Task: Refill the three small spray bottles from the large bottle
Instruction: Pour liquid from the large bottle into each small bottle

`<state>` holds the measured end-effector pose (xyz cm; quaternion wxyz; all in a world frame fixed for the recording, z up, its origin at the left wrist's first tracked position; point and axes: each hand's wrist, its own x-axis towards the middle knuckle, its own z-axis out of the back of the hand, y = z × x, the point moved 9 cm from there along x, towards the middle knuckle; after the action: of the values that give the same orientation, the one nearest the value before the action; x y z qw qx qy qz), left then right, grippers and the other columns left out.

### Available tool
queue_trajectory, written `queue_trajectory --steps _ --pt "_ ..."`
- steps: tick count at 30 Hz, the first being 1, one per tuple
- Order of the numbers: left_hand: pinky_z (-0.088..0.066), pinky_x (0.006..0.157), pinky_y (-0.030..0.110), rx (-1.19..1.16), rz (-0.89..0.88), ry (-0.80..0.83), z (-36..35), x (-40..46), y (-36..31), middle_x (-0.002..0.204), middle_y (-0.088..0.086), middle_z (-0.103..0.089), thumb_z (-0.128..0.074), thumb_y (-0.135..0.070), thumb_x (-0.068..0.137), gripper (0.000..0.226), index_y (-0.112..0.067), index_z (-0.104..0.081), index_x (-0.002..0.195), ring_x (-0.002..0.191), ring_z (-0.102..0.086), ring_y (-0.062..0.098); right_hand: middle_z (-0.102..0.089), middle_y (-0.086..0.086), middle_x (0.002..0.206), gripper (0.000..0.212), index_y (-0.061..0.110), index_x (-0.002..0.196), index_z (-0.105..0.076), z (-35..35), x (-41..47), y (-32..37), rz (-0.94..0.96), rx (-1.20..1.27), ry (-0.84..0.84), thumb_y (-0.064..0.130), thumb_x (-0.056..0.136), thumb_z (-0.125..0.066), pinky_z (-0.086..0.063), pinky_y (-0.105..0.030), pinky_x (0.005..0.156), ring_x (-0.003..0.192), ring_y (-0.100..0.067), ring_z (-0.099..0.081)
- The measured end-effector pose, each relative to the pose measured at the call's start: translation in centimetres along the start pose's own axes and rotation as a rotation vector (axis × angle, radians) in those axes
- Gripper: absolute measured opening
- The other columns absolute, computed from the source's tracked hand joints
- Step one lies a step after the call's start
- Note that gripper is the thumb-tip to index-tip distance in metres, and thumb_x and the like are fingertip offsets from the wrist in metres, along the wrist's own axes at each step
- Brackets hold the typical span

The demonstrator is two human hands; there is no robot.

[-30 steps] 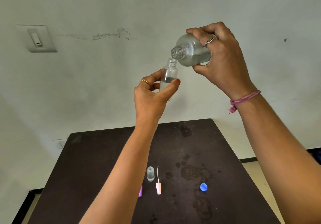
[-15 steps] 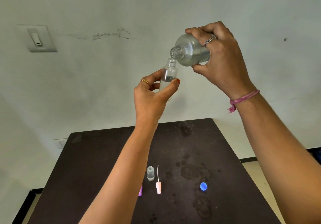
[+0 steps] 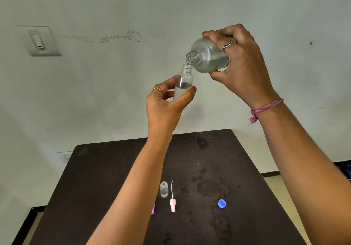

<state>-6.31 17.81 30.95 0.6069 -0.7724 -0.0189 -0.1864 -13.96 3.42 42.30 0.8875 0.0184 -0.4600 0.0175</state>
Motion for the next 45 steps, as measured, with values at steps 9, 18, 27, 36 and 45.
queue_trajectory --steps 9,18,27,36,45 --pt "-0.058 0.067 0.026 0.016 -0.001 -0.002 0.07 0.0 -0.02 0.11 -0.002 -0.07 -0.084 -0.023 0.075 0.032 -0.035 -0.068 0.101 0.097 -0.066 0.022 -0.054 -0.008 0.123 0.07 0.024 0.132 -0.055 -0.05 -0.03 0.03 -0.001 0.005 -0.007 0.011 0.068 -0.08 -0.05 -0.034 0.091 0.112 -0.025 -0.053" --pt "-0.055 0.063 0.022 0.006 -0.001 -0.002 0.13 -0.01 0.11 0.11 0.0 -0.07 -0.083 -0.022 0.076 0.034 -0.029 -0.07 0.106 0.098 -0.066 0.023 -0.054 -0.008 0.123 0.069 0.024 0.132 -0.056 -0.25 -0.02 -0.01 -0.006 -0.003 -0.005 0.011 0.068 -0.08 -0.048 -0.032 0.09 0.112 -0.025 -0.053" --pt "-0.054 0.062 0.022 -0.002 0.007 -0.002 0.09 0.1 0.29 0.11 0.0 -0.07 -0.083 -0.021 0.076 0.035 -0.028 -0.07 0.107 0.099 -0.066 0.024 -0.054 -0.009 0.123 0.07 0.023 0.132 -0.056 -0.32 -0.07 -0.12 -0.006 -0.005 -0.002 0.012 0.068 -0.08 -0.048 -0.032 0.091 0.112 -0.025 -0.053" --pt "-0.054 0.062 0.021 0.007 0.002 -0.004 0.06 0.15 0.33 0.109 -0.001 -0.071 -0.084 -0.023 0.075 0.038 -0.025 -0.07 0.11 0.098 -0.066 0.023 -0.054 -0.009 0.123 0.069 0.023 0.132 -0.056 -0.24 -0.06 -0.06 -0.001 -0.007 -0.007 0.012 0.069 -0.08 -0.049 -0.033 0.091 0.112 -0.025 -0.053" --pt "-0.055 0.062 0.022 0.007 0.0 -0.001 0.04 0.15 0.24 0.11 -0.002 -0.07 -0.084 -0.023 0.076 0.037 -0.026 -0.07 0.11 0.098 -0.066 0.023 -0.054 -0.009 0.122 0.069 0.023 0.132 -0.056 -0.18 -0.05 0.04 0.003 -0.006 -0.007 0.011 0.068 -0.08 -0.048 -0.032 0.091 0.111 -0.026 -0.054"
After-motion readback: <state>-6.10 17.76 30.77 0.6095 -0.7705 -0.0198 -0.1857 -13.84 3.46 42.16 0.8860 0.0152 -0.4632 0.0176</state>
